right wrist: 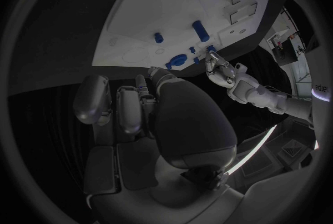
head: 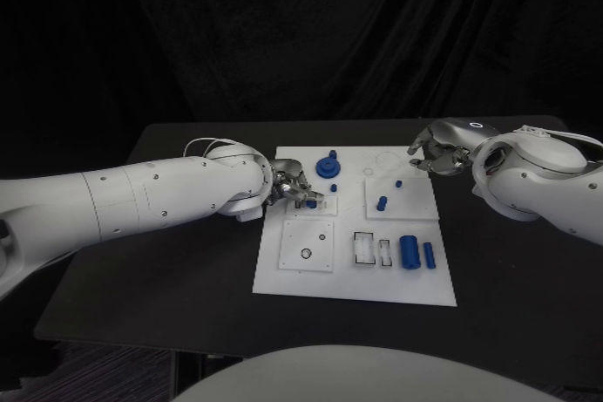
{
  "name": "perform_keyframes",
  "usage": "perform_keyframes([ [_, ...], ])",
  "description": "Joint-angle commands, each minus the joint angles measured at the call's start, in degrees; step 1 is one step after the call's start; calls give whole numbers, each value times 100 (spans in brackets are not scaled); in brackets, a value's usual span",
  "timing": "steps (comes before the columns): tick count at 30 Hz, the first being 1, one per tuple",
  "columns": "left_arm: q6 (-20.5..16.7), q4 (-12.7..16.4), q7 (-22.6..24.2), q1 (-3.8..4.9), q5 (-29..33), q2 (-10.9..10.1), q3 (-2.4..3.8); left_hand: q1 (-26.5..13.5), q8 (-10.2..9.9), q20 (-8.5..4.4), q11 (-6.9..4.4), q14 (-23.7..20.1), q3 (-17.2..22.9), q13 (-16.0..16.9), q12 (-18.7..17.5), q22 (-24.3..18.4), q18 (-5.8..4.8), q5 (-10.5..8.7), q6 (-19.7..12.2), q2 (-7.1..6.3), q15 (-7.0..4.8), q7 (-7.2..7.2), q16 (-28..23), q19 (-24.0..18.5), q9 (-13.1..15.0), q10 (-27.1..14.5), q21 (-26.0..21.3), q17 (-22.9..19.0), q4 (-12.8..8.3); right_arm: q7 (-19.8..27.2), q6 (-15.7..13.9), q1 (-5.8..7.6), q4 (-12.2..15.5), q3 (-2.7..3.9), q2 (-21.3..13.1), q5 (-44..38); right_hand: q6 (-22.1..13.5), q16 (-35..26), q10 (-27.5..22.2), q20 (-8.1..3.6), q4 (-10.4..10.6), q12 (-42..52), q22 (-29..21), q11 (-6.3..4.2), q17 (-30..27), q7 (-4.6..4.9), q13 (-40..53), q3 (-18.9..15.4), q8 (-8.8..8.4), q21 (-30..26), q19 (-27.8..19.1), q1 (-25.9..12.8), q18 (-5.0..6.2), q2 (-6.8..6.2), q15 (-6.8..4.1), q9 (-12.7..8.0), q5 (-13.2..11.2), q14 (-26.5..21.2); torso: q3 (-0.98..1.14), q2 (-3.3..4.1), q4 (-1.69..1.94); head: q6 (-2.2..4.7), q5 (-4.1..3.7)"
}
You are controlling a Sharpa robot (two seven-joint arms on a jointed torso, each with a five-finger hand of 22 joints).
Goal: Assemble the parts on the task board
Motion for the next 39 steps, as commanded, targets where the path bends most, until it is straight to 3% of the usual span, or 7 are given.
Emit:
perform_keyframes([
  [1,-64,12,139,-10,41,24,3,125,70,-39,-33,584,-9,1506,20,624,-47,68,-24,19,-44,-42,15,11,162,607,-36,1507,-48,-106,53,-16,-5,4,3,-19,-13,-31,-31,3,-2,-27,770,-6,-9,38,459,54,-24,-38,-47,-3,36,-35,42,-10,34,77,2,-1,1,-1,13],
  [22,82,-11,67,-11,41,61,3,614,337,-81,-82,584,217,1506,20,657,-48,360,-185,25,-86,-93,15,27,144,607,-69,1507,-461,-124,70,-15,-6,4,1,-19,-21,-48,-40,6,-10,-35,763,-2,-24,42,451,66,-31,-67,-56,-3,41,-38,46,-14,37,69,0,-1,-1,-1,-11],
  [27,96,-10,53,-12,41,55,3,681,376,-91,-94,584,332,1506,20,666,-48,542,-203,4,-97,-104,15,30,139,607,-79,1507,-557,-131,85,-15,-9,4,2,-19,-21,-48,-40,6,-10,-35,763,-2,-24,42,451,66,-31,-67,-56,-3,41,-38,46,-14,37,69,0,-3,-2,-1,-8],
  [30,100,-10,43,-13,41,46,3,725,395,-100,-102,584,488,1506,20,678,-49,749,-230,-35,-104,-113,15,37,132,607,-86,1507,-646,-135,89,-16,-10,4,2,-19,-21,-48,-40,6,-10,-35,763,-2,-24,42,451,66,-31,-67,-56,-3,41,-38,46,-14,37,69,-1,-3,-1,-1,-3],
  [39,88,-6,6,-14,41,24,3,749,406,-103,-107,584,574,1506,20,686,-50,786,-234,-61,-108,-117,15,42,131,607,-84,1507,-697,-144,99,-21,-25,4,5,-19,-23,-58,-48,8,-14,-42,757,1,-33,44,442,71,-33,-89,-63,-3,44,-39,48,-16,39,65,-2,-3,0,-1,1],
])
